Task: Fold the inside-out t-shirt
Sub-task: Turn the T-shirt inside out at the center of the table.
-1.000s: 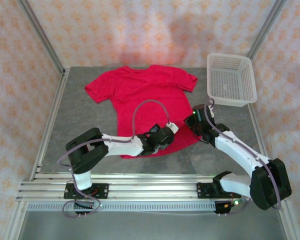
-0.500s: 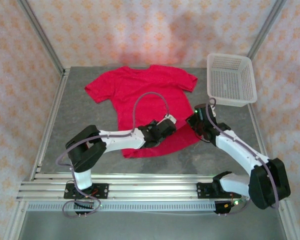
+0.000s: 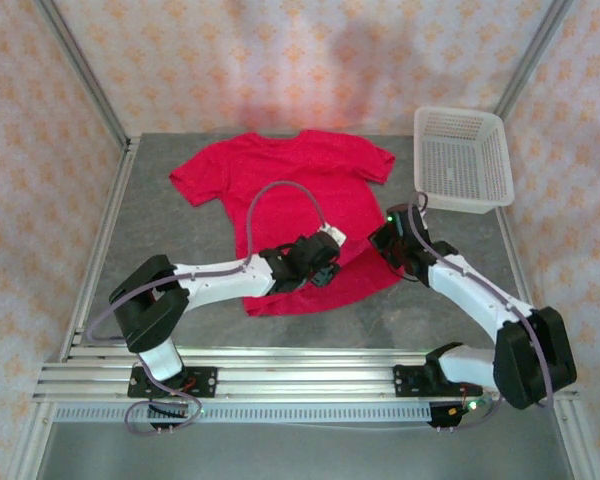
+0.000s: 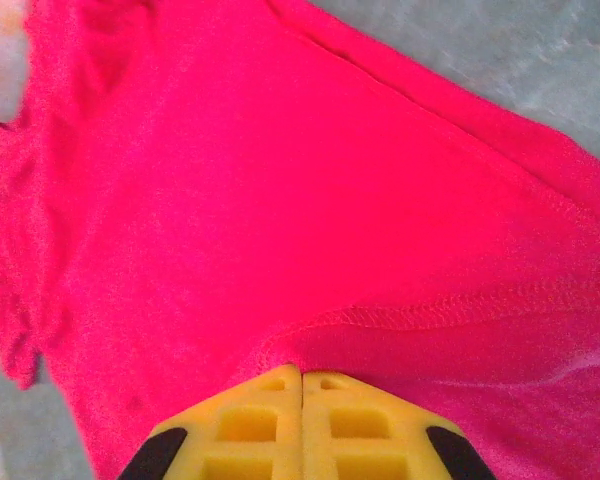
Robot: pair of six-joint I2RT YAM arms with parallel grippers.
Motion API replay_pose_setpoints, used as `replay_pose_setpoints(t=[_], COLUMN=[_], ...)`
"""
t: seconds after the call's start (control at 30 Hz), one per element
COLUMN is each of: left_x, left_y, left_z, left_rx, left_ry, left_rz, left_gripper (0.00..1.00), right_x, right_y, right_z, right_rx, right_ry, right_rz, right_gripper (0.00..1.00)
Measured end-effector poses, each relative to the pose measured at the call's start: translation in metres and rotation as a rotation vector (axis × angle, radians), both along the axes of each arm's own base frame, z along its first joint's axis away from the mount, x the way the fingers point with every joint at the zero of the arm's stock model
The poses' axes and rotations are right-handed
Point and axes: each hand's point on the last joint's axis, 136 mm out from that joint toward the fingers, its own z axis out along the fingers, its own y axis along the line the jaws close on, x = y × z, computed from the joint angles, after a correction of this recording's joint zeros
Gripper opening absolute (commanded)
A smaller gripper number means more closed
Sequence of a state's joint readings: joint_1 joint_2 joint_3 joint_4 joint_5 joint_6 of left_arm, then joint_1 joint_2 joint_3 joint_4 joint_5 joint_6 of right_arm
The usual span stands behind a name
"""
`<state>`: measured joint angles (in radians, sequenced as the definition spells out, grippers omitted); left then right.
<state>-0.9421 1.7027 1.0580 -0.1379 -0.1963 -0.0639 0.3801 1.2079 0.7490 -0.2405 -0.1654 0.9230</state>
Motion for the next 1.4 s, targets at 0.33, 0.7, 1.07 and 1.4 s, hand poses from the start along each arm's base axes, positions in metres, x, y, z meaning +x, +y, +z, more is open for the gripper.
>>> replay_pose_setpoints(t=[0.33,0.7,1.07,1.4], left_x=[0.009,0.036,0.053,0.037], left_y=[-0.033,-0.010,0.044,0.051], left_z=[0.000,-0.035,0.018,0.018], left_rx=[-0.074,0.174,0.142,0.173], left_ry=[-0.152,-0.274,-0.324,-0.194], left_rz=[0.004,0.136,0.309,0.304], left_gripper=[0.94,0.59,0.31,0.00], right_x=[0.002,-0.005,-0.001,0.010], right_y=[0.004,0.001,-0.014,-0.011], right_z=[0.046,0.048,0.048,0.020], right_rx=[0.054,0.048,0.046,0.006], right_ry=[-0.103,-0.092,-0.091,-0.024], right_rz=[0.013,0.012,-0.030,-0.020], right_gripper=[0.00,0.00,0.00,0.00])
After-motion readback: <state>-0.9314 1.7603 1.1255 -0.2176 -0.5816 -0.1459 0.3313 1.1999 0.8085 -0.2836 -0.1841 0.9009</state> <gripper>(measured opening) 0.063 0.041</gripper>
